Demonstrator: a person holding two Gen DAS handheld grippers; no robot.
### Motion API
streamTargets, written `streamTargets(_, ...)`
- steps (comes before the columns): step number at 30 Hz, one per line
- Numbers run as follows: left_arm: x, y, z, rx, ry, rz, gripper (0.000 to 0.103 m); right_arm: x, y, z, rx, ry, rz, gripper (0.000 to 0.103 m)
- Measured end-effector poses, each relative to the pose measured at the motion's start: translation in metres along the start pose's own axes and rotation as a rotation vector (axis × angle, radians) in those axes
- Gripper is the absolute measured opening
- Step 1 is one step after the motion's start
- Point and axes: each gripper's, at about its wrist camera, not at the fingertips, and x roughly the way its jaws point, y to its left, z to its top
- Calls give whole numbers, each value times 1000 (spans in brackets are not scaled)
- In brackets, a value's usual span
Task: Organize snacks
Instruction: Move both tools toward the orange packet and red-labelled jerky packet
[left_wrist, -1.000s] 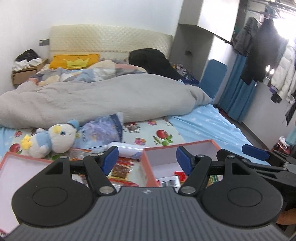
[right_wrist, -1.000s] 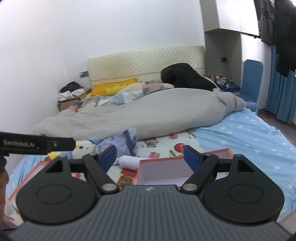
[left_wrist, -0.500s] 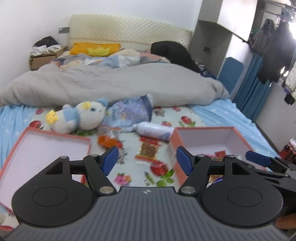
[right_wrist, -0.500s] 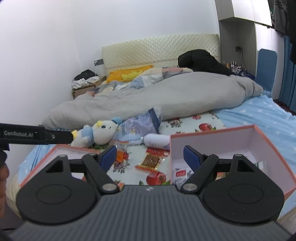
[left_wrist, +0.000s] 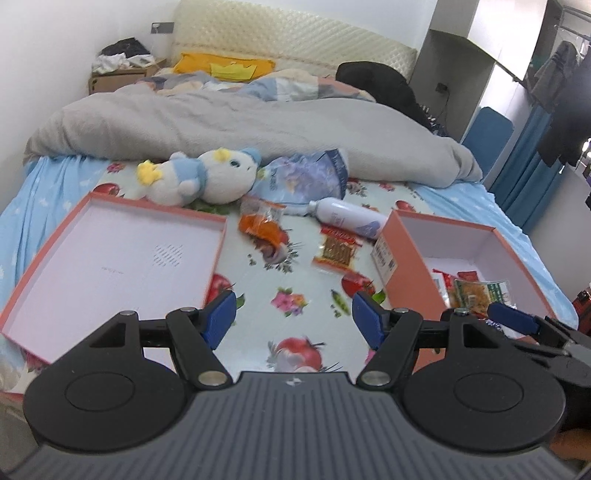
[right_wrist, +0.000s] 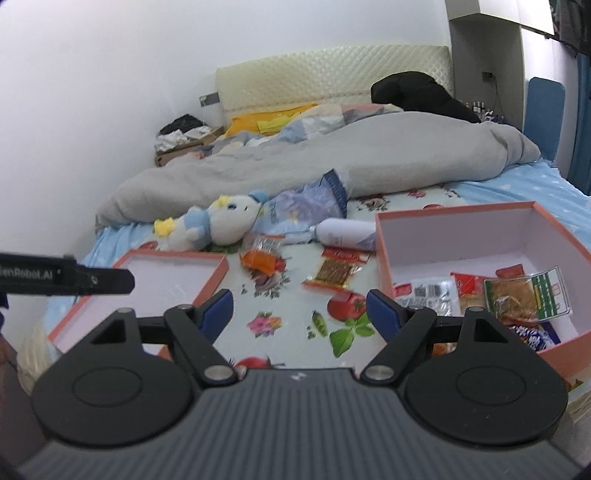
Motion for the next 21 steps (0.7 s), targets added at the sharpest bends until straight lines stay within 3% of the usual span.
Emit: streamTargets(21,45,13,-1,-17,54,36,75,29,18,-35,-71,66,9,81)
